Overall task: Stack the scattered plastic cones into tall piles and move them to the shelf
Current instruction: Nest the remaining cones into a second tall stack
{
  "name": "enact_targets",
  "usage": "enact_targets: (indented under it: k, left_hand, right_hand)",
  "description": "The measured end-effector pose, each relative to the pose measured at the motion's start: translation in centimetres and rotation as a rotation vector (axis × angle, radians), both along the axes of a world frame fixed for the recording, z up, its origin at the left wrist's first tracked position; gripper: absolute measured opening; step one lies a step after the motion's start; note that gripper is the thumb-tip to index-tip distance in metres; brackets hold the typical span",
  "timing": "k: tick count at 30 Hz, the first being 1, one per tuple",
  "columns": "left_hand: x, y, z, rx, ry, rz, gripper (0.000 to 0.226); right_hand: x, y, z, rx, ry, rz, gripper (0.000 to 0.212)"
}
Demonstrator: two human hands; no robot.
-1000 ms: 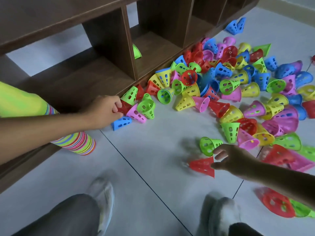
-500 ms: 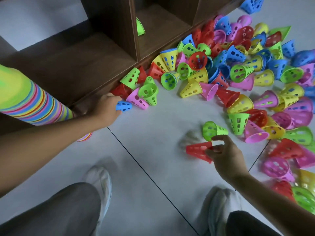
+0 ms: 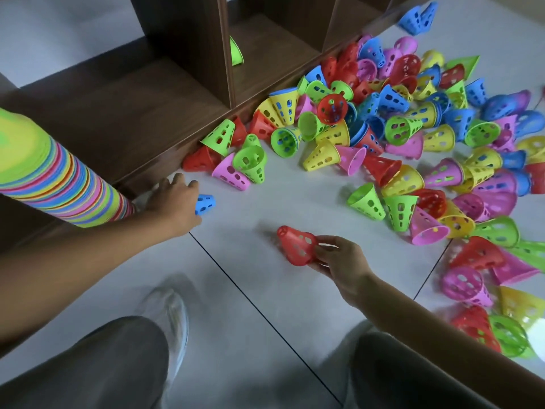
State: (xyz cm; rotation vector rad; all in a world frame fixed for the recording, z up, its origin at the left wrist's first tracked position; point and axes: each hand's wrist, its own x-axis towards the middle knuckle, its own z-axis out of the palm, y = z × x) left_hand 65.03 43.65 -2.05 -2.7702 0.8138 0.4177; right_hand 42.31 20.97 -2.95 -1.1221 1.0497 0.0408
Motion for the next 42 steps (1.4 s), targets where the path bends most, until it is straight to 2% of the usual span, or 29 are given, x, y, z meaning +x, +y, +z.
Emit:
enact_targets:
  k: [3, 6, 9, 11, 17, 22, 28, 30, 34, 37, 40, 42]
  left_hand:
    - [-1.3, -0.5, 1.4, -0.267, 0.123, 0.144, 0.049]
    - [-3.2, -2.3, 3.5, -0.592, 0.361, 0.295, 0.042]
    - [-4.9, -4.1, 5.0, -0.847, 0.535, 0.305, 0.041]
    - [-5.8, -5.4, 5.3, -0.942, 0.602, 0.264, 0.042]
    - [-8.3, -8.2, 4.2, -0.989, 0.677, 0.178, 0.039]
    - [-10.4, -7.3, 2.1, -0.971, 0.697, 0.082, 0.037]
    - [-11.8, -7.1, -0.3, -0.895, 0.584, -0.043, 0.039]
    - [-11.6, -7.4, -1.0, -0.875, 0.569, -0.06, 0.041]
    - [-10.9, -8.2, -2.2, -0.88, 0.579, -0.049, 0.043]
    - [-10.2, -8.9, -2.9, -0.841, 0.56, -0.067, 0.042]
    - [-9.4, -9.3, -3.4, -0.803, 0.526, -0.096, 0.041]
    - [-9.1, -9.4, -3.5, -0.801, 0.508, -0.097, 0.043]
  right_hand:
    - [0.7, 0.7, -0.7, 0.031, -0.025, -0.027, 0.022]
    - [1.0, 1.2, -1.0, 0.022, -0.023, -0.015, 0.024]
    - [1.0, 1.5, -1.1, -0.016, -0.027, 0.009, 0.028]
    - [1.0, 1.4, -1.0, -0.05, -0.014, 0.046, 0.031]
    - [-0.1, 0.2, -0.8, -0.055, -0.013, 0.066, 0.035]
    - [-0.6, -0.6, -1.2, 0.1, -0.046, 0.007, 0.032]
    - [-0.5, -1.3, -1.2, 0.126, -0.059, -0.002, 0.026]
    - [-0.2, -2.3, -1.3, 0.001, -0.036, 0.048, 0.022]
    - [0.2, -5.4, -0.7, -0.663, 0.054, 0.353, 0.021]
    - [0.7, -8.4, 0.5, -1.034, 0.071, 0.457, 0.027]
    - [1.6, -11.3, 1.5, -1.335, 0.14, 0.568, 0.034]
    - [2.2, -13.0, 1.8, -1.451, 0.215, 0.65, 0.041]
